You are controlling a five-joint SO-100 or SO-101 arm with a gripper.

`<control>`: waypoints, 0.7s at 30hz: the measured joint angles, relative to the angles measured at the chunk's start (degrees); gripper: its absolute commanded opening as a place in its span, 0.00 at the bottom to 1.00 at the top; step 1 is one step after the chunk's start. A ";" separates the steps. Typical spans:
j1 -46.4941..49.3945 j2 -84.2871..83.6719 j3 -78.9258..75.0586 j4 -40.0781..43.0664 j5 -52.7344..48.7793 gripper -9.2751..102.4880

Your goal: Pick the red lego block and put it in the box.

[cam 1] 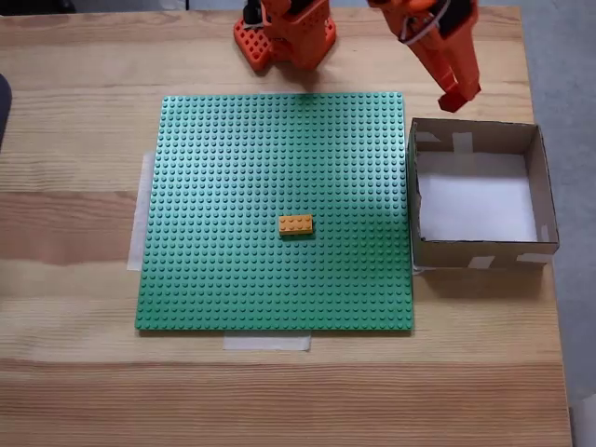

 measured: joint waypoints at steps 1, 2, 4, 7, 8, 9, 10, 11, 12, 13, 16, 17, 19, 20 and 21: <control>0.18 -1.58 -0.79 0.00 0.18 0.08; 0.35 -3.08 -2.02 0.44 0.53 0.08; 0.09 -5.80 -4.75 0.79 1.14 0.08; -0.53 -9.40 -7.91 1.14 1.23 0.08; -0.44 -10.37 -8.61 1.14 1.23 0.08; -0.26 -11.16 -9.14 1.14 1.23 0.08; -0.26 -12.04 -9.58 1.14 1.23 0.08; -0.35 -12.83 -10.02 1.14 1.23 0.08; -0.62 -13.80 -10.55 1.14 1.23 0.08; -0.88 -14.94 -11.25 1.14 1.23 0.08; -1.05 -18.63 -14.33 1.14 1.76 0.08; -0.88 -20.04 -15.64 1.23 2.11 0.08; -0.88 -23.12 -18.37 1.93 2.37 0.08; -0.88 -24.70 -19.78 2.11 2.46 0.08; -0.97 -26.37 -21.09 2.20 2.72 0.08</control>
